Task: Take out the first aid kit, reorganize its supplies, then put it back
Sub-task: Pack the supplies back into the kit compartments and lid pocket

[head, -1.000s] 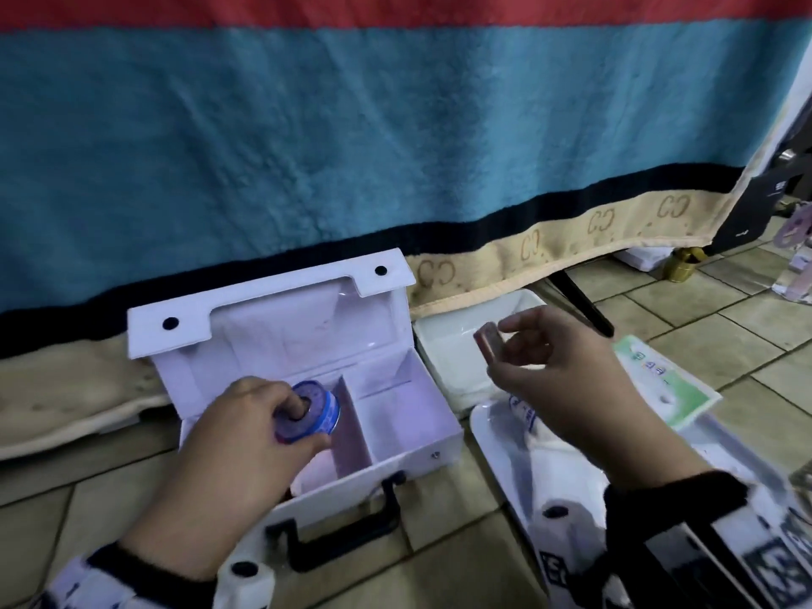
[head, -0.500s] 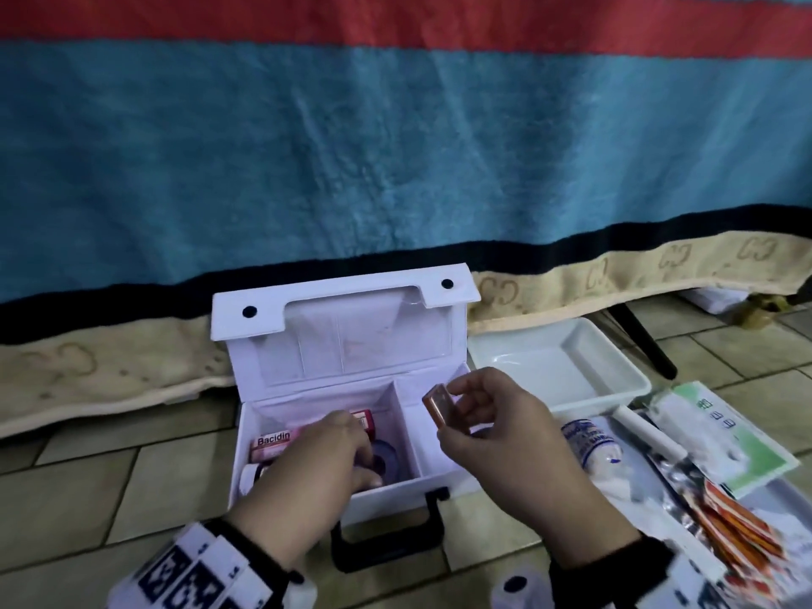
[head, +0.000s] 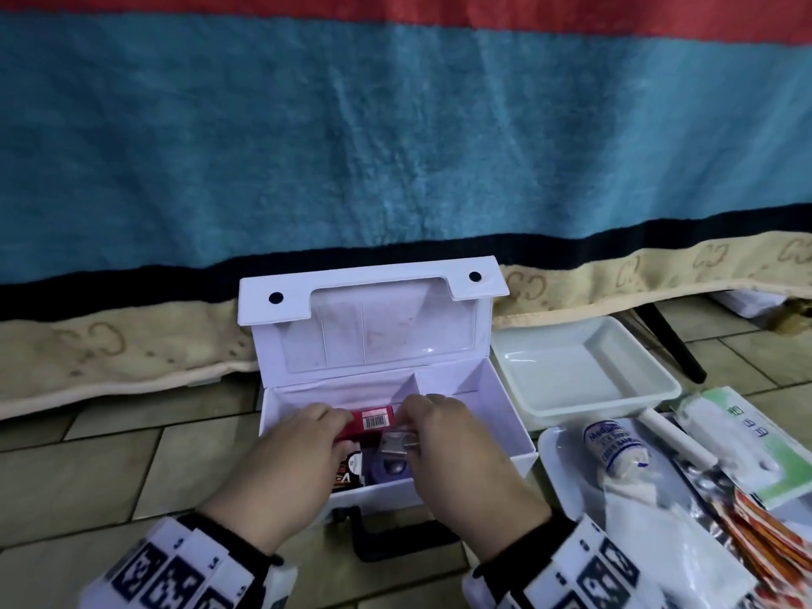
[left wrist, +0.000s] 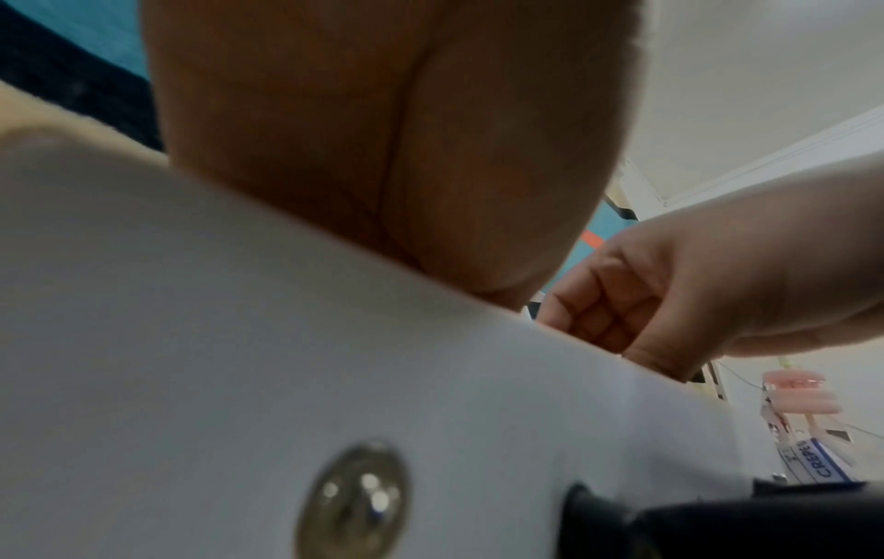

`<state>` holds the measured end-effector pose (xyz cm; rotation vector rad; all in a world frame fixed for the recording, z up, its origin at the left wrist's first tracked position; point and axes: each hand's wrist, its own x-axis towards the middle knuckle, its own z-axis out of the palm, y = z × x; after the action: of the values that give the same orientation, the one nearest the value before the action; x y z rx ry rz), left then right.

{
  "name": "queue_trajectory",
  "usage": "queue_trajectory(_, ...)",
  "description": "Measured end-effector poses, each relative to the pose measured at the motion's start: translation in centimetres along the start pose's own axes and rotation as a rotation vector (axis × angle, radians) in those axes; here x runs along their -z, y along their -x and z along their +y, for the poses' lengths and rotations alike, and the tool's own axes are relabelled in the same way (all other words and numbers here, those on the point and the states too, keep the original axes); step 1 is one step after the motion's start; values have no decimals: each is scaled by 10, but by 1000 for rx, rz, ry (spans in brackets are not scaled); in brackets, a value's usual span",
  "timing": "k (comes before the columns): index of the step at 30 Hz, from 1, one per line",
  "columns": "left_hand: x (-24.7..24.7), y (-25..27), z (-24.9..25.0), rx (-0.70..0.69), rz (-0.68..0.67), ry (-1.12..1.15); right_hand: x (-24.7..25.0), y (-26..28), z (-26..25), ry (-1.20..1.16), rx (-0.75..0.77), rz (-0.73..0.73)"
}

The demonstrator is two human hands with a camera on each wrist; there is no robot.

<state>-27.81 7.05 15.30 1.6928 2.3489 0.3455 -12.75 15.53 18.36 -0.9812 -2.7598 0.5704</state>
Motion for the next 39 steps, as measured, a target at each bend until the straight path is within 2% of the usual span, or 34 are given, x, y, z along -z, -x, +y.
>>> queue_trajectory(5, 2, 3, -1, -37, 24, -24, 1, -7, -8, 198, 75, -122)
queue_trajectory(9, 2, 3, -4, -32, -2, -65, -9, -17, -4, 127, 61, -160)
queue_trajectory(14, 2, 5, -5, -12, -22, -123, -15, -25, 3, 46, 17, -139)
queue_trajectory(19, 6, 5, -2, 19, -68, -120, -15, -24, 0, 201, 91, -169)
queue_trajectory(30, 7, 8, -1, -3, 2, -38, -7, -17, -7, 325, 113, -204)
queue_trajectory(39, 2, 6, -2, 11, -16, -96, -6, -19, -2, 249, 121, -234)
